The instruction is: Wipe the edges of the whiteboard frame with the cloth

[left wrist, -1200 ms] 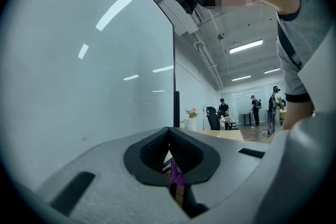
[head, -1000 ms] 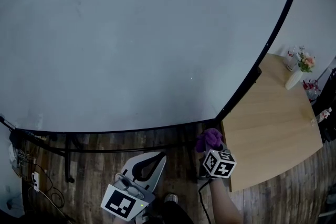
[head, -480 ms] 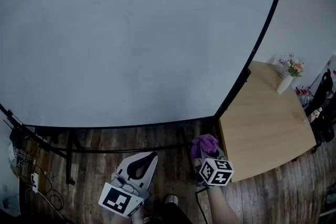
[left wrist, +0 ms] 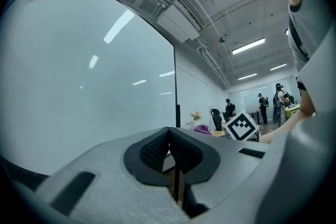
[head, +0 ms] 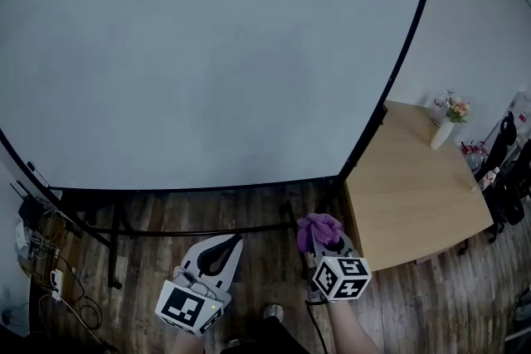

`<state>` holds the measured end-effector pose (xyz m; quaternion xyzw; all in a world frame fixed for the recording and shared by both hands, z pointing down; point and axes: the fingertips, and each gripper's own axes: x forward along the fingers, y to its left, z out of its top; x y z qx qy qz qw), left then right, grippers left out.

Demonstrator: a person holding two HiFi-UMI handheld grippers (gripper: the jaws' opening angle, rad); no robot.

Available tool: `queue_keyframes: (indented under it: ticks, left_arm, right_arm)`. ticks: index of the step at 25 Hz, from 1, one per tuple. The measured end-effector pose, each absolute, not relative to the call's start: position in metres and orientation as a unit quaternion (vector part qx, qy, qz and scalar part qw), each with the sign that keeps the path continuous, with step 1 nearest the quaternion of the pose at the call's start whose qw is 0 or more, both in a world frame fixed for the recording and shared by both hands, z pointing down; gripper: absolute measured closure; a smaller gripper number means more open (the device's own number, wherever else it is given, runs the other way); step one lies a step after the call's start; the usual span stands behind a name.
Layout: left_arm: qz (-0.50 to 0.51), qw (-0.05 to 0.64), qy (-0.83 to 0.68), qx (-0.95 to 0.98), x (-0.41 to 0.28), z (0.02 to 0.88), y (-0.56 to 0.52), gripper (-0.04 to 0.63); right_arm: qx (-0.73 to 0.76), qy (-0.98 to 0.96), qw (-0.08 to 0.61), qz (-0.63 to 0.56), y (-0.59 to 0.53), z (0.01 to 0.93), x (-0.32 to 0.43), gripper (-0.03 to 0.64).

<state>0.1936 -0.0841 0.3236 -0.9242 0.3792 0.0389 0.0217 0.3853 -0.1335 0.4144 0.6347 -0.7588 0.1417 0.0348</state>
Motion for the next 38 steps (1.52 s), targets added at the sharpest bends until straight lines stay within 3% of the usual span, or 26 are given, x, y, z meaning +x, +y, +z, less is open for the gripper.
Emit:
queue_keyframes:
  ticks: [20,38]
  left_arm:
    - [0.055,0.033,0.393,-0.917,0.153,0.301,-0.007,0.578]
    - [0.069,0.044,0.450,-0.889,0.167,0.280,0.029,0.579]
  right_arm:
    - [0.611,-0.787,0.017,0.080,-0.028,0.362,0.330,0.534]
    - [0.548,-0.835,0.002,0.042,0.007,0.327,0.332,0.534]
